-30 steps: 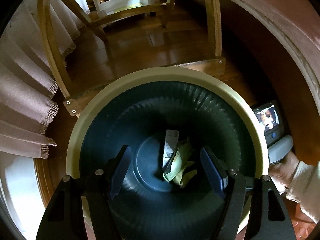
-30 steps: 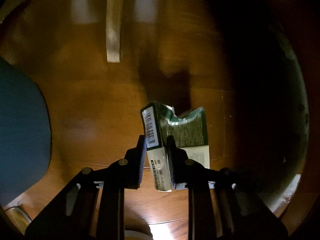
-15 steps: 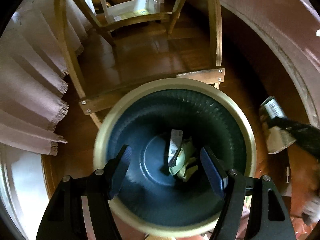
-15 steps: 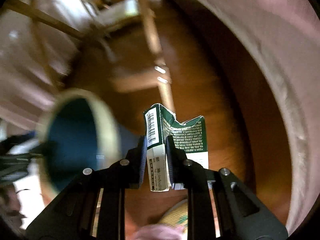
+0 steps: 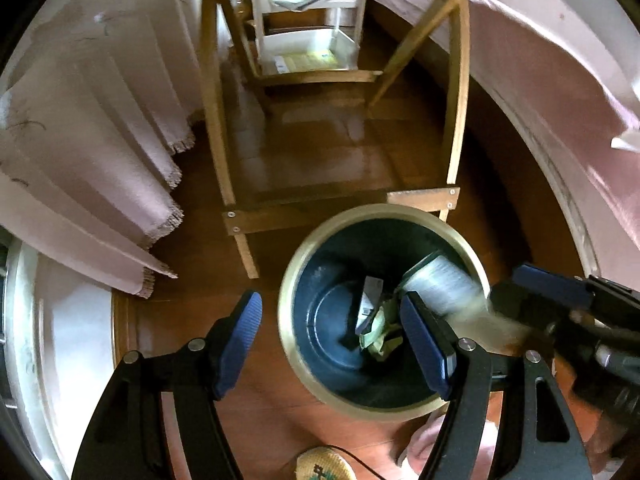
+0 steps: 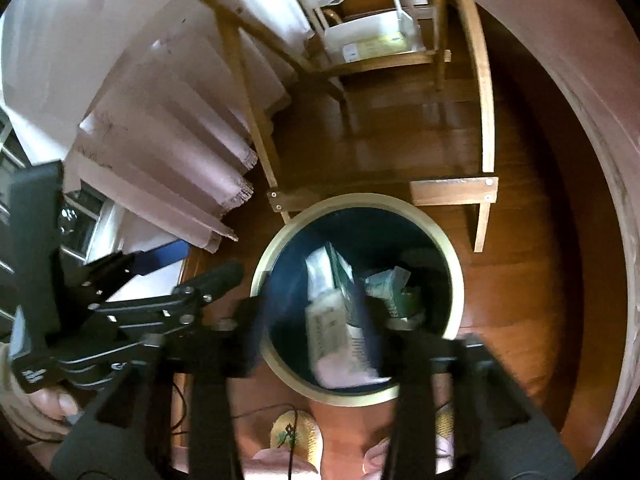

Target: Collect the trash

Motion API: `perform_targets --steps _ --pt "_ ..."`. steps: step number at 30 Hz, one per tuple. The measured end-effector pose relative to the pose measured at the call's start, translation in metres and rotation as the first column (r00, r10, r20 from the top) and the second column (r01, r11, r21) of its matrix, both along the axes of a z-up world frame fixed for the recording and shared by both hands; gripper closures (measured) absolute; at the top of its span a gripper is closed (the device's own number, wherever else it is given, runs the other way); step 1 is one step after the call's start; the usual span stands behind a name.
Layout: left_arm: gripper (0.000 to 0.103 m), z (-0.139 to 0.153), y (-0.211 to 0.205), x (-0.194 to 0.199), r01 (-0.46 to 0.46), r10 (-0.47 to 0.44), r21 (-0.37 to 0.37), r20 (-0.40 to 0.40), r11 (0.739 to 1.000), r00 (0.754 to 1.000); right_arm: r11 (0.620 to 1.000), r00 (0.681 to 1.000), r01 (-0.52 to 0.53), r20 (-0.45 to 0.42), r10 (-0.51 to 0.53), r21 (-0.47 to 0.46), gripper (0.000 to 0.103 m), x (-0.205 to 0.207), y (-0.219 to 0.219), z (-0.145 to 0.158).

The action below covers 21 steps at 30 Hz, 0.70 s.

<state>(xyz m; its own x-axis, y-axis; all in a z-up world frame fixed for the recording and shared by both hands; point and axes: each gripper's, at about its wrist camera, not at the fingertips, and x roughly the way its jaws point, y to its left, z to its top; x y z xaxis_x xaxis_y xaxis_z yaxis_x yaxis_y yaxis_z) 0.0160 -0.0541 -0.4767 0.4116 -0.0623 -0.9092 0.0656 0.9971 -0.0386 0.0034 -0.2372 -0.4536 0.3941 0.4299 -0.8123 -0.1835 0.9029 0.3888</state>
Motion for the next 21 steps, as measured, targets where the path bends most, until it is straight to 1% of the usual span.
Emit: perform_targets --steps 1,5,8,11,13,15,19,21 --pt "0.030 0.004 0.003 0.000 -0.007 0.007 -0.003 -0.002 1.000 1.000 1.000 1.000 -0.007 0.011 0.007 -0.003 0.051 -0.001 0.005 0.004" --pt "0.030 0.015 0.015 -0.001 -0.017 0.017 -0.015 0.003 1.000 1.000 1.000 0.999 -0.019 0.033 0.019 -0.011 0.051 -0.006 0.020 0.021" --pt "0.025 0.021 0.017 -0.001 -0.014 0.015 -0.030 0.008 0.999 1.000 1.000 0.999 -0.025 0.033 0.025 -0.003 0.051 -0.004 0.016 0.021" --pt "0.023 0.026 0.016 0.001 -0.008 0.009 -0.050 0.014 0.999 1.000 0.999 0.998 -0.039 0.047 0.038 0.004 0.051 -0.002 0.010 0.022" --pt "0.022 0.031 0.014 0.002 0.004 -0.002 -0.051 0.020 0.999 1.000 0.998 0.997 -0.056 0.054 0.056 0.005 0.051 -0.003 0.008 0.026" --pt "0.022 0.040 0.011 0.003 0.015 -0.014 -0.035 0.023 0.999 1.000 0.997 0.995 -0.078 0.056 0.077 0.007 0.051 -0.001 0.008 0.033" --pt "0.021 0.071 0.003 0.005 0.030 -0.030 -0.012 0.008 0.999 1.000 0.997 0.996 -0.075 0.042 0.075 -0.005 0.051 0.001 0.002 0.059" --pt "0.021 0.097 -0.002 0.007 0.044 -0.044 -0.011 -0.007 0.999 0.999 0.999 0.999 -0.050 0.005 0.050 0.003 0.051 0.001 -0.003 0.081"
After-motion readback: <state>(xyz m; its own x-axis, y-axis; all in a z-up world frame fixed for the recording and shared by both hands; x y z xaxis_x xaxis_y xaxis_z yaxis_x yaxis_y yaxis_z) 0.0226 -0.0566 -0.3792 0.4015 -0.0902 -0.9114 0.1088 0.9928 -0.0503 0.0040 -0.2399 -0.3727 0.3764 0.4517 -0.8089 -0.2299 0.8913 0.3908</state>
